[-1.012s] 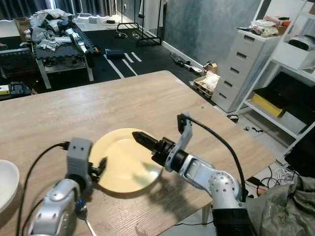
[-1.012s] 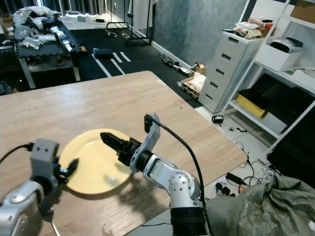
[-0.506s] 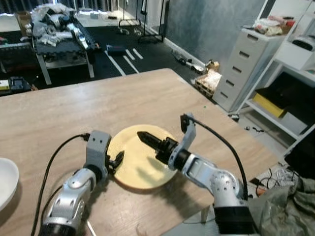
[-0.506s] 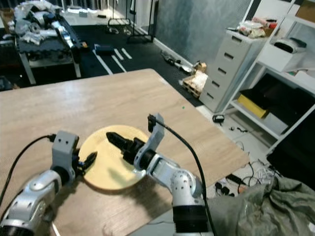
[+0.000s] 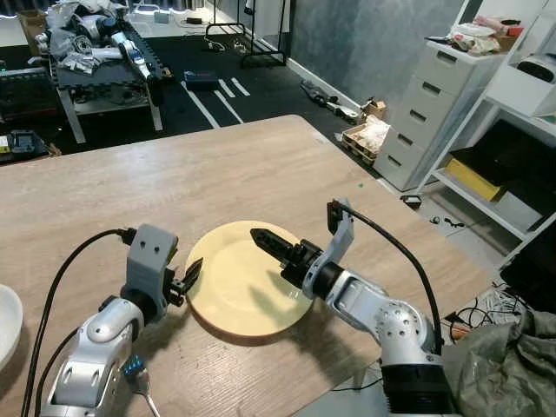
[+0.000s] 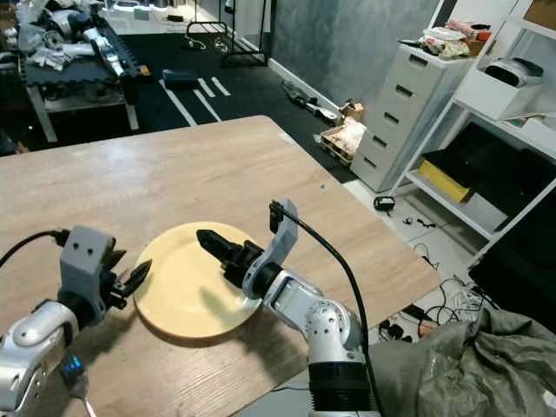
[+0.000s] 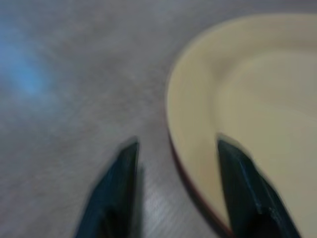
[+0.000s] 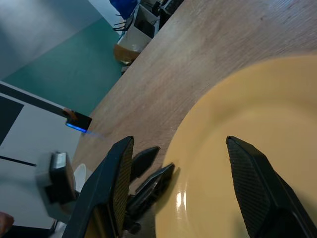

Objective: Setting the table

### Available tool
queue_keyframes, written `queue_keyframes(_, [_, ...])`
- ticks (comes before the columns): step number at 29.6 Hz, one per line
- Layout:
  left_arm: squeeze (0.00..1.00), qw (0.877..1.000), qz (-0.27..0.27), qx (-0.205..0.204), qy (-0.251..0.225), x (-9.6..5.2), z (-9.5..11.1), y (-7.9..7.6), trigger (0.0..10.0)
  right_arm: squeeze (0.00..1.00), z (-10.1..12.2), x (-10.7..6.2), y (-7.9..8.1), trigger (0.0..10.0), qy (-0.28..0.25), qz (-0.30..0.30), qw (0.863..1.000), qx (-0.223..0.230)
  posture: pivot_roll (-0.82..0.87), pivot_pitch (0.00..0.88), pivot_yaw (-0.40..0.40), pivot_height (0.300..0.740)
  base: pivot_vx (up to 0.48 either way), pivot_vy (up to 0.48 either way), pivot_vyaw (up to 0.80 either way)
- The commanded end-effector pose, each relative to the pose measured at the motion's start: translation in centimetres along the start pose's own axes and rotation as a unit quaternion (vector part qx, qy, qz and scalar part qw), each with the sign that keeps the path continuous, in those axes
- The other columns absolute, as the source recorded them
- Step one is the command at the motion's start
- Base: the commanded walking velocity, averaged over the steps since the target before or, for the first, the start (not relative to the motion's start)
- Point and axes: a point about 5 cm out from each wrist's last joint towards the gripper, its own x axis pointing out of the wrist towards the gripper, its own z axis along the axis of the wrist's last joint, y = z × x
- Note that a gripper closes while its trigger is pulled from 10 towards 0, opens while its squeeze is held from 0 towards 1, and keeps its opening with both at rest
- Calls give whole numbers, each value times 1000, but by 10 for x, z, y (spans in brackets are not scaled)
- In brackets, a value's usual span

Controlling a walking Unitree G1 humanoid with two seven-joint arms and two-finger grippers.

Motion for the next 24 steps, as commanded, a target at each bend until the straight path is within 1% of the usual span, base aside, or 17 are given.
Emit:
queue_keyframes(1, [0, 999, 4, -3, 52, -3, -24, -2, 10000, 0, 1, 1, -1, 10000, -1, -4, 1000, -2, -10, 0, -23, 740, 0, 0, 0])
queue_keyframes(3, [0, 997, 12, -15, 80, -6, -37, -1, 10000, 0, 4, 0, -1, 10000, -6, -4, 1000, -4, -16, 0, -21, 740, 0, 0, 0])
queue_keyframes(5, [0, 994, 19, -14, 104, -8, -48, -1, 10000, 0, 6, -1, -2, 10000, -10, -6, 1000, -3, -20, 0, -21, 740, 0, 0, 0])
queue_keyframes(6, [0, 994, 19, -14, 104, -8, -48, -1, 10000, 0, 6, -1, -2, 10000, -10, -6, 1000, -3, -20, 0, -21, 740, 0, 0, 0])
queue_keyframes(7, [0, 993, 19, -13, 116, -9, -53, -1, 10000, 0, 6, -1, -2, 10000, -11, -7, 1000, -3, -21, 0, -21, 740, 0, 0, 0])
queue_keyframes(10, [0, 992, 19, -14, 120, -10, -55, -3, 10000, 0, 8, -3, -3, 10000, -14, -8, 1000, -4, -20, 0, -22, 740, 0, 0, 0])
queue_keyframes(12, [0, 993, 19, -15, 118, -9, -54, -4, 10000, 0, 13, -3, -1, 10000, -28, -7, 999, -14, -17, 0, -24, 740, 0, 0, 0])
queue_keyframes(14, [0, 993, 19, -15, 116, -7, -52, -5, 10000, 0, 21, -3, 3, 10000, -53, -5, 997, -50, -16, 0, -24, 740, 0, 0, 0])
queue_keyframes(15, [0, 993, 19, -15, 116, -7, -52, -5, 10000, 0, 21, -3, 3, 10000, -53, -5, 997, -50, -16, 0, -24, 740, 0, 0, 0])
queue_keyframes(16, [0, 993, 18, -16, 115, -7, -52, -5, 10000, 0, 25, -3, 6, 10000, -62, -4, 996, -66, -16, 0, -24, 740, 0, 0, 0])
queue_keyframes(18, [0, 993, 18, -18, 113, -5, -51, -6, 10000, 0, 35, -3, 14, 10000, -76, -5, 988, -137, -18, 0, -24, 740, 0, 0, 0])
queue_keyframes(19, [0, 993, 18, -19, 113, -5, -51, -6, 10000, 0, 39, -4, 17, 10000, -81, -6, 983, -162, -19, 0, -24, 740, 0, 0, 0])
queue_keyframes(22, [0, 993, 18, -19, 112, -4, -50, -6, 10000, 0, 45, -4, 25, 10000, -88, -1, 976, -201, -22, 0, -24, 740, 0, 0, 0])
queue_keyframes(23, [0, 993, 18, -19, 112, -4, -50, -6, 10000, 0, 45, -4, 25, 10000, -88, -1, 976, -201, -22, 0, -24, 740, 0, 0, 0])
queue_keyframes(24, [0, 993, 18, -19, 112, -4, -50, -6, 10000, 0, 46, -4, 27, 10000, -89, 0, 973, -213, -22, 0, -24, 740, 0, 0, 0])
